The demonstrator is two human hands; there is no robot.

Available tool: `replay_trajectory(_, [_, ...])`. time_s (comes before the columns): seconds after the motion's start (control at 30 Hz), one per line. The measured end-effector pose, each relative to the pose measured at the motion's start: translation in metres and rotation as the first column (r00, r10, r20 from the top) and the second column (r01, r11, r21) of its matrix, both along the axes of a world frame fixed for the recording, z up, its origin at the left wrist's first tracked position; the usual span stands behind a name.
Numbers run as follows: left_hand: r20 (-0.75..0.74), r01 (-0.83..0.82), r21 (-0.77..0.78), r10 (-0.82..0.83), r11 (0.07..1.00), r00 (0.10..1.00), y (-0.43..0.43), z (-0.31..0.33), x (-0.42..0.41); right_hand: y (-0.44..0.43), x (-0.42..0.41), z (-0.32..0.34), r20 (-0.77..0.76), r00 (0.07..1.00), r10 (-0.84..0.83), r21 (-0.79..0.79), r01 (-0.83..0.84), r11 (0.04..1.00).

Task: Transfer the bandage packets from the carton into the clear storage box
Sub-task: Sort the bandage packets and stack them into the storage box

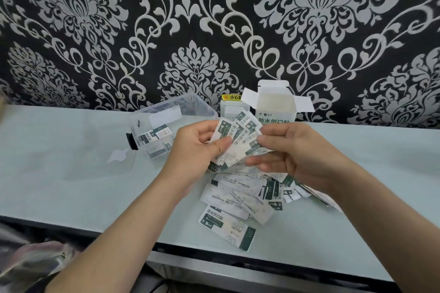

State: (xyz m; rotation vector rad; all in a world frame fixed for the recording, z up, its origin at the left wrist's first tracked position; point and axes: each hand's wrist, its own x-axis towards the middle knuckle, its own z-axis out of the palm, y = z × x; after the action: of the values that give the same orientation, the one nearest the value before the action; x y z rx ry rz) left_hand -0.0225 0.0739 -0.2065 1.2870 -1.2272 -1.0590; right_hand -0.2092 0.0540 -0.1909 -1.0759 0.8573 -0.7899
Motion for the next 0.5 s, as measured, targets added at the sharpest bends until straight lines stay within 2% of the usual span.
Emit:
replay_trajectory(0.1, [-0.094,0.022,0.061,-0.017,0.998,0.995,0.003,-0.002,-0.007,-0.002,0.002,-0.006,-0.055,0.996,-0.069,-0.063,0.066,0.996])
replay_trajectory(0.2, [-0.046,0.074,0.064,-0.071,0.995,0.996,0.002,0.0,-0.009,-0.005,0.003,-0.01,0.012,0.988,-0.154,-0.095,0.154,0.983])
replay_trajectory(0.3, [0.002,0.0,0.007,0.0,1.0,1.0,0.005,-0.001,-0.013,-0.001,0.011,-0.016,0.064,0.994,-0.093,-0.117,0.1,0.988])
replay_trajectory(0.4, [0.042,-0.065,0.001,0.065,0.998,0.997,0.007,-0.004,-0.019,0.004,0.021,-0.026,0.035,0.979,-0.2,-0.126,0.203,0.971])
replay_trajectory(0.5, [-0.073,0.009,0.071,-0.004,0.997,0.997,0.006,-0.001,-0.019,0.001,0.021,-0.028,0.069,0.955,-0.288,-0.105,0.294,0.95])
